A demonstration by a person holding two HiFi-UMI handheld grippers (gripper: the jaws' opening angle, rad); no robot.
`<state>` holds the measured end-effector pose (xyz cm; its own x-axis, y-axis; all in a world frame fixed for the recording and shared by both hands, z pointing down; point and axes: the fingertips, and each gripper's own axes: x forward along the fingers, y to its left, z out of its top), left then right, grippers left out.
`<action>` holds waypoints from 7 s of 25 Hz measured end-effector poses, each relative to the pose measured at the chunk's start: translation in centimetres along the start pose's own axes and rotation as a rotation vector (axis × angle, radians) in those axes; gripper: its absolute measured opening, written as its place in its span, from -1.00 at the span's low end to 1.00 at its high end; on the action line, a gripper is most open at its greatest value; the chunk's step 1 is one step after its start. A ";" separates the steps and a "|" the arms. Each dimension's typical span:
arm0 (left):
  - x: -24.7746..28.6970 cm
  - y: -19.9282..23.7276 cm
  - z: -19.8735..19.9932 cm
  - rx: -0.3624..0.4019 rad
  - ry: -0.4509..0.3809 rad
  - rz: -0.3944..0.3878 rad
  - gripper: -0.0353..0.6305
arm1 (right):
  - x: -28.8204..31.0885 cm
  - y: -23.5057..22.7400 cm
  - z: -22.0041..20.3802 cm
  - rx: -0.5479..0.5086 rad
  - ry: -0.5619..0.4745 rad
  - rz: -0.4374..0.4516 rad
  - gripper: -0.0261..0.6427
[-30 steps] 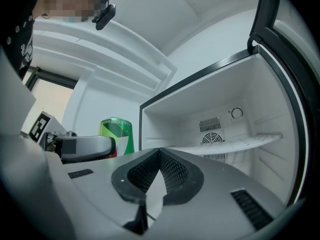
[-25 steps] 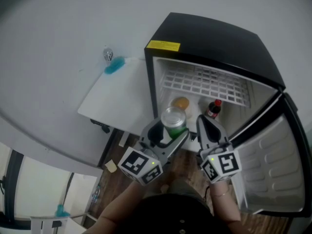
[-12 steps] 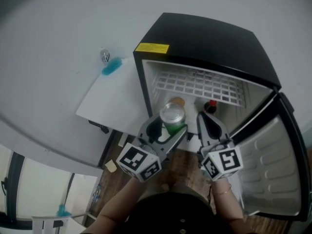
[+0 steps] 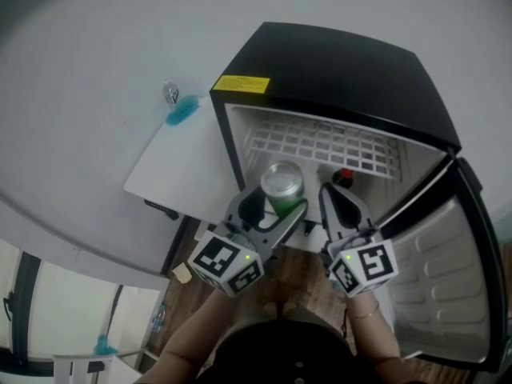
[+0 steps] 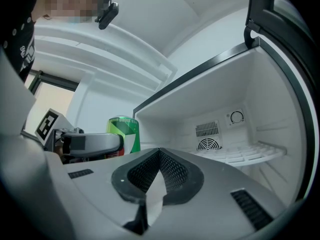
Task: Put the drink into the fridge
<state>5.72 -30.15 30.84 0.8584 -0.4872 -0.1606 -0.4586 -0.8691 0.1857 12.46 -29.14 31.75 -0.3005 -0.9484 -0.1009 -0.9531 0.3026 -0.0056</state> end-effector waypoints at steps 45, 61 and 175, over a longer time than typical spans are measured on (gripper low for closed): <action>10.0 3.4 3.4 0.130 0.114 0.004 0.04 | 3.6 -4.7 3.2 -0.034 -0.071 -0.007 -0.90; 12.6 5.2 2.4 0.133 0.136 0.036 0.04 | 4.6 -6.5 2.6 -0.020 -0.067 -0.029 -0.90; -0.9 -2.2 -6.2 0.113 0.146 0.092 -0.87 | -3.4 2.6 -3.7 -0.030 0.112 0.086 -0.90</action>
<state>7.39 -27.27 36.59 0.8324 -0.5542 -0.0046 -0.5520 -0.8298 0.0820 10.89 -25.53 35.72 -0.3817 -0.9242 0.0123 -0.9238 0.3819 0.0278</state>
